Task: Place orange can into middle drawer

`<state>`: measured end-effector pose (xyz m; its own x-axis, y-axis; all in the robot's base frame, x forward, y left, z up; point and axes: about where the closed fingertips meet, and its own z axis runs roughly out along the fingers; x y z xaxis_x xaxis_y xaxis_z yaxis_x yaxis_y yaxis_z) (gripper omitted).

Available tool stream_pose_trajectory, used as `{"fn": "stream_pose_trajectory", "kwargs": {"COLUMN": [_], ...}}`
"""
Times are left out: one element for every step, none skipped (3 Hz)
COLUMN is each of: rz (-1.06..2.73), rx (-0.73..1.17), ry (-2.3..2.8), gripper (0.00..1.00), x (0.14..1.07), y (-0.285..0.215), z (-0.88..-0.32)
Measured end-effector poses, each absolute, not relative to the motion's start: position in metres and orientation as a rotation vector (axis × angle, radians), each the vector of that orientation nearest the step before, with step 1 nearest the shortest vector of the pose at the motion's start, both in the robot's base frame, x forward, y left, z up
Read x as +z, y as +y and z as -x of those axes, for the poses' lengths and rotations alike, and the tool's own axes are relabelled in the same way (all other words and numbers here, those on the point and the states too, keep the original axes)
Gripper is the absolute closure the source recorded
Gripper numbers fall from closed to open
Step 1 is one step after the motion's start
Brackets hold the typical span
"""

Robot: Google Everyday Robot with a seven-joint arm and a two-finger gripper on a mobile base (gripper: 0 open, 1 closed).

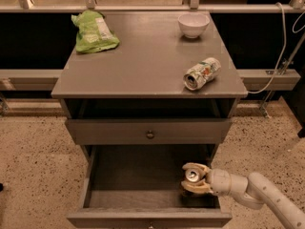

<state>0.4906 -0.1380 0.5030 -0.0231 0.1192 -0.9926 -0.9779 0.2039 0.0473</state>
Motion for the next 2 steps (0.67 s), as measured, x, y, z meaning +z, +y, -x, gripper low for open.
{"fn": "stream_pose_trajectory", "kwargs": {"rz": [0.956, 0.958], "rx": [1.137, 1.142], "ry": [1.238, 1.234], "gripper": [0.22, 0.0], "x": [0.5033, 0.5038], "y": [-0.136, -0.1332], "z": [-0.4907, -0.4908]}}
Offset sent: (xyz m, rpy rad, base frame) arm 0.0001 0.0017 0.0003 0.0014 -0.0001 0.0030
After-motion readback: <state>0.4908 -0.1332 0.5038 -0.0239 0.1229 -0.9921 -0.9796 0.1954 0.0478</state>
